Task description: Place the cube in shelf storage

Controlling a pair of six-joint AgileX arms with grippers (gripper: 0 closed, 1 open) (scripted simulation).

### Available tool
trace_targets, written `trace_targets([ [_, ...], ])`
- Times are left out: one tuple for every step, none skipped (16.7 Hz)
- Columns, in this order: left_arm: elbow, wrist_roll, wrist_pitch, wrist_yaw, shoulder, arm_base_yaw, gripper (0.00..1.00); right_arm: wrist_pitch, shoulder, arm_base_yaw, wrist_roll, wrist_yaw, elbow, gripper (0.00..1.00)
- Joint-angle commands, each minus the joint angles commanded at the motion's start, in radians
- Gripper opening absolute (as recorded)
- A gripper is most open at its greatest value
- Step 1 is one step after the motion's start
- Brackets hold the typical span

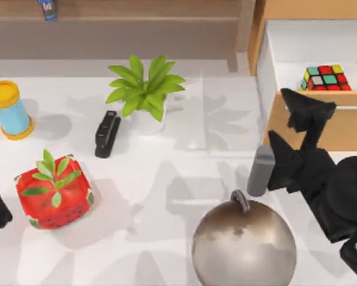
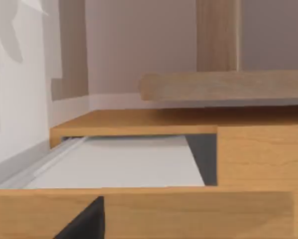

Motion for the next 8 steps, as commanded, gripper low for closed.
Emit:
trace_targets([
  [0.0,0.0,0.0,0.0,0.0,0.0,1.0,-0.04,-0.006,0.016,0.009,-0.01,0.032,1.0],
  [0.0,0.0,0.0,0.0,0.0,0.0,1.0,-0.088,-0.012,0.027,0.021,-0.019,0.069,1.0],
  [0.0,0.0,0.0,0.0,0.0,0.0,1.0,-0.139,-0.017,0.037,0.035,-0.029,0.107,1.0],
  [0.0,0.0,0.0,0.0,0.0,0.0,1.0,-0.197,-0.021,0.046,0.053,-0.038,0.148,1.0],
  [0.0,0.0,0.0,0.0,0.0,0.0,1.0,-0.265,-0.024,0.054,0.076,-0.048,0.192,1.0],
  [0.0,0.0,0.0,0.0,0.0,0.0,1.0,-0.336,-0.026,0.062,0.102,-0.058,0.236,1.0],
  [0.0,0.0,0.0,0.0,0.0,0.0,1.0,-0.421,-0.027,0.069,0.134,-0.067,0.284,1.0],
  [0.0,0.0,0.0,0.0,0.0,0.0,1.0,-0.511,-0.027,0.075,0.169,-0.077,0.334,1.0],
])
